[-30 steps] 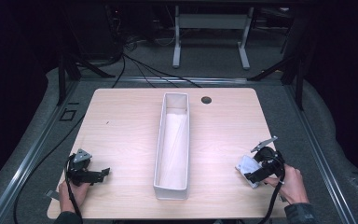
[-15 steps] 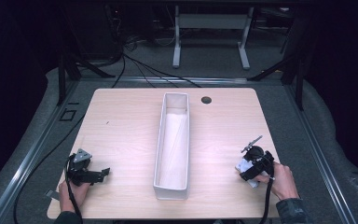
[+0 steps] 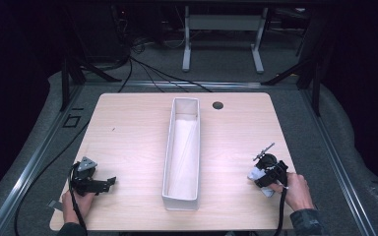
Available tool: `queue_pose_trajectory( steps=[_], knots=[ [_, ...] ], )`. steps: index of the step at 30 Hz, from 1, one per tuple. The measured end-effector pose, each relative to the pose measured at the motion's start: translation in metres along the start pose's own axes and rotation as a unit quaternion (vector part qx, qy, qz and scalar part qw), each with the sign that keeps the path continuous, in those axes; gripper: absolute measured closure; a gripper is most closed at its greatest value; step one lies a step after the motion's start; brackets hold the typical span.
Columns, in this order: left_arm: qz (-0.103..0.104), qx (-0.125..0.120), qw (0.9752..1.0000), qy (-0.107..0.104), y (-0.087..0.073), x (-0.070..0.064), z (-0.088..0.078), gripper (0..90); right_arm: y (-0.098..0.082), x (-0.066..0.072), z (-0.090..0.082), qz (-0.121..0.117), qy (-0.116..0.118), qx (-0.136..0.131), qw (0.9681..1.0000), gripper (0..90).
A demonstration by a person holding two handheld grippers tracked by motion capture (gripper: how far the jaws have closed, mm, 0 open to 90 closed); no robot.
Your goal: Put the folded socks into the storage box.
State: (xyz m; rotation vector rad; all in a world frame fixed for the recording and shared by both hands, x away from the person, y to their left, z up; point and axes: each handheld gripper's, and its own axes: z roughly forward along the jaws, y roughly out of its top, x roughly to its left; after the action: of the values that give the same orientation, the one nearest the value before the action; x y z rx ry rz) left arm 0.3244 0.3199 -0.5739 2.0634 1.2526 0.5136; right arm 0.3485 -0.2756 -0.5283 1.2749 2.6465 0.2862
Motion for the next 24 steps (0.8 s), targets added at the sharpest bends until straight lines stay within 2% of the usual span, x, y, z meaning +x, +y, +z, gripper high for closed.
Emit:
queue_pose_trajectory(
  steps=[6, 17, 18, 19, 23, 24],
  knots=[
    [0.000, 0.000, 1.0000, 0.000, 0.0000, 0.0000, 0.0000, 0.0, 0.0010, 0.0044, -0.0015, -0.010, -0.007, 0.005, 0.9999, 50.9],
    [0.000, 0.000, 1.0000, 0.001, 0.0000, 0.0000, 0.0000, 0.0, 0.0014, 0.0060, -0.0022, -0.017, -0.012, 0.005, 0.9998, 57.8],
    [0.000, 0.000, 1.0000, 0.000, 0.0000, 0.0000, 0.0000, 0.0, 0.0018, 0.0064, -0.0033, -0.019, -0.025, 0.012, 0.9994, 58.2],
    [0.000, 0.000, 1.0000, 0.000, 0.0000, 0.0000, 0.0000, 0.0, 0.0017, 0.0059, -0.0034, -0.020, -0.026, 0.012, 0.9994, 58.5],
    [0.000, 0.000, 1.0000, 0.001, 0.0000, 0.0000, 0.0000, 0.0, 0.0015, 0.0041, -0.0051, -0.018, -0.024, 0.010, 0.9995, 59.3],
    [0.000, 0.000, 1.0000, 0.001, 0.0000, 0.0000, -0.0001, 0.0, 0.0010, 0.0023, -0.0060, -0.014, -0.012, 0.002, 0.9998, 59.4]
  ],
)
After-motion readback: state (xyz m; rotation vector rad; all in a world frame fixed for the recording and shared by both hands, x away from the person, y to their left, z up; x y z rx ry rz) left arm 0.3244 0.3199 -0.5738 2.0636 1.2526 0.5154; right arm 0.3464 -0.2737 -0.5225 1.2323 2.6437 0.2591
